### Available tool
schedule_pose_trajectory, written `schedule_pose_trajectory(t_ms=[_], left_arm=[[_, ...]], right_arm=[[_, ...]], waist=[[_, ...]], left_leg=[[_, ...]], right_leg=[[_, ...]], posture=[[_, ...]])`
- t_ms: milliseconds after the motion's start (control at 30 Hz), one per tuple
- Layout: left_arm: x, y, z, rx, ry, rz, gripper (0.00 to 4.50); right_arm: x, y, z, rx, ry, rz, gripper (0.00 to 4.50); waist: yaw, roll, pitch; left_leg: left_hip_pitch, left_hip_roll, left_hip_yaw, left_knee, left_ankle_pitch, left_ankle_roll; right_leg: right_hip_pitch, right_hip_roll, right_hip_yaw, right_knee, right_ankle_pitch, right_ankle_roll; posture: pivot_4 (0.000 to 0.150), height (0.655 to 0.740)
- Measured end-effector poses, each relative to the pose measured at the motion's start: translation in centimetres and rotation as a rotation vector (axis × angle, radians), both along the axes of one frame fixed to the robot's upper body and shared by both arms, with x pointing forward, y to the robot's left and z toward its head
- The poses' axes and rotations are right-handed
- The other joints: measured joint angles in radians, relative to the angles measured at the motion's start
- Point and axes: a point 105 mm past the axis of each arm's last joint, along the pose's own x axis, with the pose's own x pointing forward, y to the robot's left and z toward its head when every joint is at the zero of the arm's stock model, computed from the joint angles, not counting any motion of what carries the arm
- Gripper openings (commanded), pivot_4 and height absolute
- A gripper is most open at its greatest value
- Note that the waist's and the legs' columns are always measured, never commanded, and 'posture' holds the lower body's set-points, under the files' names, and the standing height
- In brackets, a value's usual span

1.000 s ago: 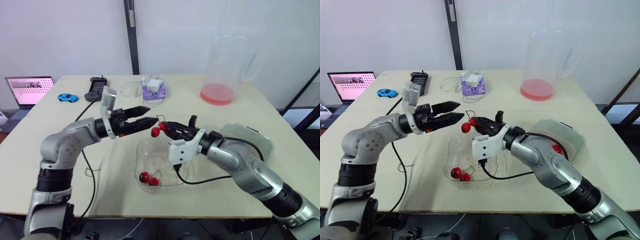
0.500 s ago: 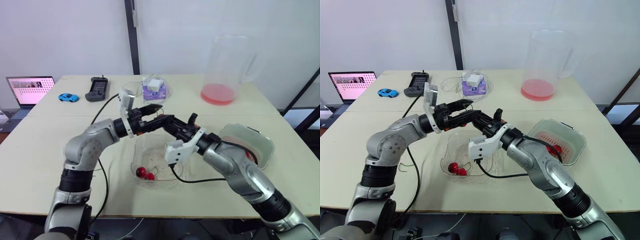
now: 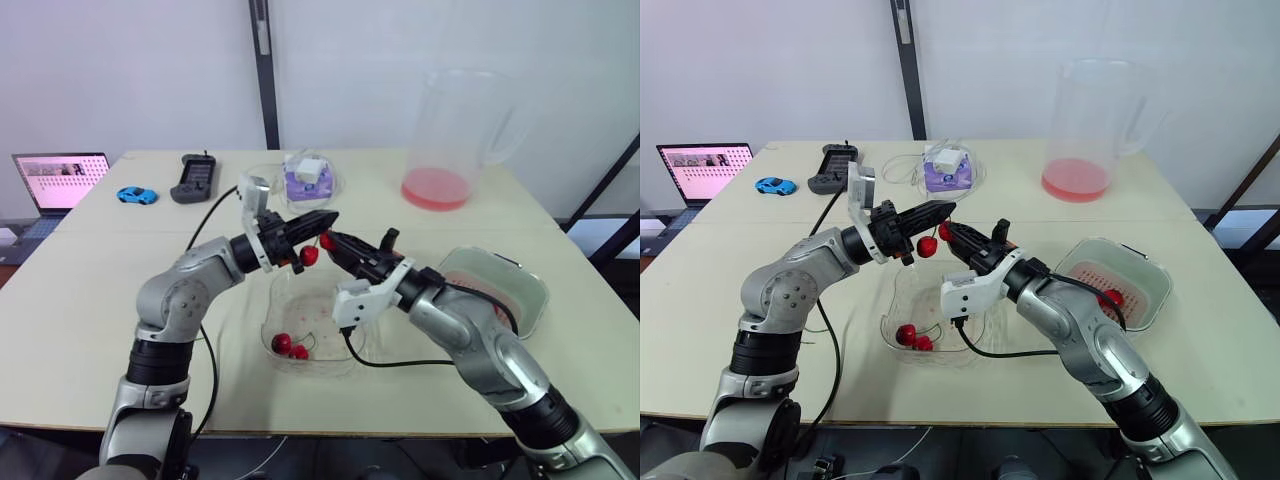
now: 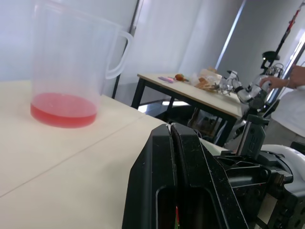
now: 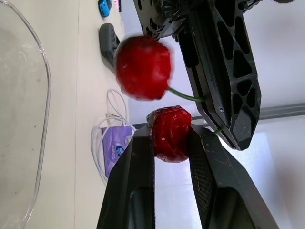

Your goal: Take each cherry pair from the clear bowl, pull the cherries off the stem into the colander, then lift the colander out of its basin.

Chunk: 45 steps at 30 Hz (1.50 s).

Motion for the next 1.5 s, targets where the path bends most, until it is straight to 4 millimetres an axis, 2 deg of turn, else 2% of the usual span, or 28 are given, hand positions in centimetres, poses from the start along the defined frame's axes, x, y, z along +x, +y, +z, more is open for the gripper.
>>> schedule_pose_trajectory(t_ms=[200,233,267,400,467,533,567,700,767,867,933,1033,1167,1367,1467,1500], left_arm=[[-0.1,-0.1,0.0,-0.001,0.002,-0.012,0.06],[-0.1,-0.1,0.0,-0.002,0.002,-0.014,0.0],[-0.2,-0.1,0.0,-0.003,0.002,-0.016,0.0],[-0.3,-0.2,-0.1,-0.004,0.003,-0.036,0.0],[-0.3,-0.2,-0.2,-0.003,0.004,-0.046,0.0],[-0.2,0.0,-0.3,0.001,0.003,-0.06,0.0],[-0.2,0.0,-0.3,0.001,0.004,-0.065,0.0],[-0.7,-0.1,0.1,0.021,-0.022,-0.128,0.0],[-1.0,0.1,0.2,0.035,-0.026,-0.152,0.0],[-1.6,0.2,0.1,0.036,-0.01,-0.212,0.0],[-2.0,0.1,0.0,0.04,0.001,-0.25,0.0],[-2.5,0.0,-0.2,0.054,0.013,-0.292,0.0],[-3.7,-0.7,-0.3,0.07,0.025,-0.365,0.0],[-3.7,-0.7,-0.4,0.076,0.04,-0.366,0.0],[-3.9,-0.8,-0.3,0.073,0.034,-0.37,0.0],[-3.9,-0.8,-0.3,0.071,0.035,-0.368,0.0]], right_arm=[[-0.2,0.0,0.0,0.035,0.058,0.018,0.91],[-0.3,-0.1,-0.1,0.051,0.075,0.018,1.55],[-0.3,-0.2,-0.3,0.053,0.091,0.017,1.85],[-0.7,-1.5,-1.6,0.071,0.187,-0.01,3.77],[-1.1,-3.0,-1.9,0.135,0.3,-0.021,3.77],[-1.5,-4.6,-1.5,0.294,0.509,-0.007,3.77],[-1.5,-5.0,-0.8,0.375,0.568,0.004,3.77],[-1.2,-6.6,4.3,0.697,0.755,0.087,3.77],[-1.7,-6.7,5.0,0.768,0.869,0.149,3.77],[-3.2,-5.4,3.6,0.757,1.147,0.258,3.77],[-3.8,-4.8,3.2,0.732,1.229,0.285,3.77],[-4.1,-4.3,2.5,0.714,1.294,0.284,3.77],[-3.6,-3.5,1.6,0.741,1.352,0.289,3.77],[-3.5,-2.4,0.9,0.784,1.417,0.343,3.77],[-3.4,-2.1,0.9,0.811,1.438,0.363,2.92],[-3.4,-2.1,0.9,0.816,1.442,0.365,2.48]], waist=[[0.0,0.0,0.0],[0.0,0.0,0.0],[0.001,0.0,0.0],[0.002,0.0,0.0],[0.005,0.0,0.0],[0.002,0.0,0.0],[-0.002,0.0,0.0],[-0.003,0.001,0.0],[0.0,0.001,0.0],[0.002,0.001,0.0],[0.002,0.001,0.0],[0.001,0.001,0.0],[-0.001,0.001,0.0],[-0.001,0.001,0.0],[0.0,0.001,0.0],[0.0,0.001,0.0]], left_leg=[[0.0,0.0,0.0,0.0,0.0,0.0],[0.0,0.0,0.0,0.0,0.0,0.0],[0.0,0.0,0.0,0.0,0.0,0.0],[0.0,0.0,0.0,0.0,0.0,0.0],[0.0,0.0,0.0,0.0,0.0,0.0],[0.001,0.0,0.0,0.001,-0.001,0.001],[0.002,0.0,0.0,0.001,-0.001,0.002],[0.004,0.0,-0.002,0.0,-0.002,0.003],[0.003,0.0,-0.002,-0.001,-0.003,0.005],[0.002,0.0,-0.002,0.0,-0.003,0.006],[0.002,0.0,-0.002,0.0,-0.003,0.006],[0.002,0.0,-0.002,0.0,-0.003,0.006],[0.002,0.0,-0.002,0.0,-0.003,0.006],[0.002,0.0,-0.002,0.0,-0.003,0.006],[0.002,0.0,-0.002,0.0,-0.003,0.006],[0.002,0.0,-0.002,0.0,-0.003,0.006]], right_leg=[[0.0,0.0,0.0,0.0,0.0,0.0],[0.0,0.0,0.0,0.0,0.0,0.0],[0.0,0.0,0.0,0.0,0.0,0.0],[0.001,0.0,0.0,0.0,0.0,0.0],[0.002,0.0,0.0,-0.001,0.0,0.0],[0.003,-0.001,0.0,-0.001,0.0,0.0],[0.004,0.0,0.0,-0.001,0.0,0.0],[0.004,0.001,-0.001,0.001,0.0,0.0],[0.005,0.001,-0.002,0.0,0.0,0.0],[0.005,0.0,-0.002,-0.002,0.0,0.0],[0.005,0.0,-0.002,-0.003,0.0,0.0],[0.005,0.0,-0.002,-0.003,0.0,0.0],[0.004,0.0,-0.002,-0.002,0.0,0.0],[0.004,0.0,-0.002,-0.002,0.0,0.0],[0.004,0.0,-0.002,-0.002,0.0,0.0],[0.004,0.0,-0.002,-0.002,0.0,0.0]], posture=[[0.15,0.7332],[0.15,0.7332],[0.15,0.7332],[0.15,0.7332],[0.15,0.7332],[0.15,0.7332],[0.15,0.7332],[0.15,0.7332],[0.15,0.7332],[0.15,0.7332],[0.15,0.7332],[0.15,0.7332],[0.15,0.7332],[0.15,0.7332],[0.15,0.7332],[0.15,0.7332]])
